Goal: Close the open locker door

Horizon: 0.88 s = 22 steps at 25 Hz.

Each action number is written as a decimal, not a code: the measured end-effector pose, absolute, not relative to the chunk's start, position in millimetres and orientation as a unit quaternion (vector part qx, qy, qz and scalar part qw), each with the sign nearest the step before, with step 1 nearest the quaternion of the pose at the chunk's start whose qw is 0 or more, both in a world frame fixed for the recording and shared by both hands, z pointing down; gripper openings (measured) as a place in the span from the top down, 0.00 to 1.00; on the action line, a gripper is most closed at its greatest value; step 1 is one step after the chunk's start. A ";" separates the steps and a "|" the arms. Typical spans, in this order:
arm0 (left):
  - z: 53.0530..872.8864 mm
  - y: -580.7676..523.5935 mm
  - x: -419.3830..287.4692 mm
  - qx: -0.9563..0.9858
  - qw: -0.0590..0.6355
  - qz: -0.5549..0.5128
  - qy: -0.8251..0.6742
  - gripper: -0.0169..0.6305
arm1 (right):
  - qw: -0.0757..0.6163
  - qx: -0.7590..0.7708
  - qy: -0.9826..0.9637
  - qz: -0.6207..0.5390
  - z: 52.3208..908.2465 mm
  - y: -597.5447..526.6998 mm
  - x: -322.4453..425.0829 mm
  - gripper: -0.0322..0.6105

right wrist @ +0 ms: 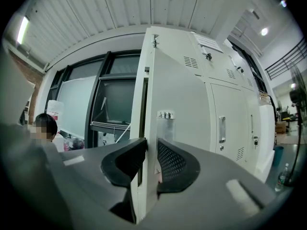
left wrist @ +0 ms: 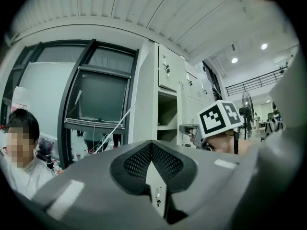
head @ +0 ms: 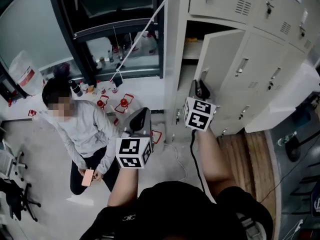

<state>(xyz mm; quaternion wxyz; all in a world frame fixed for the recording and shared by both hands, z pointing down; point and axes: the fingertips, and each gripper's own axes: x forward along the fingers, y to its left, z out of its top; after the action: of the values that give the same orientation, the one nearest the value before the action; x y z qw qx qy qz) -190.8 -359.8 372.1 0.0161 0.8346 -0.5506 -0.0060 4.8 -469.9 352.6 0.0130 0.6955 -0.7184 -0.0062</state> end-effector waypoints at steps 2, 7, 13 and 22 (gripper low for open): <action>372.0 -363.6 -196.8 0.832 0.017 -0.006 -0.554 0.97 | 0.016 0.698 -0.716 -0.006 353.1 -477.1 -0.3 0.81; 371.3 -374.9 -209.9 0.828 0.018 -0.005 -0.560 0.97 | 0.017 0.703 -0.711 -0.004 351.7 -497.3 -10.4 0.82; 373.0 -384.8 -225.0 0.826 0.019 0.001 -0.563 0.97 | 0.023 0.712 -0.702 -0.010 350.7 -522.7 -24.6 0.83; 375.3 -393.0 -245.4 0.823 0.021 0.006 -0.567 0.97 | 0.024 0.717 -0.697 -0.007 350.6 -561.6 -34.7 0.83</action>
<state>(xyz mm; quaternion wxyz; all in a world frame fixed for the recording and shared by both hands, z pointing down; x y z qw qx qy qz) -245.4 -393.0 375.3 0.0205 0.8232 -0.5673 0.0058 -34.7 -561.6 350.6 0.0240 0.7171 -0.6966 -0.0068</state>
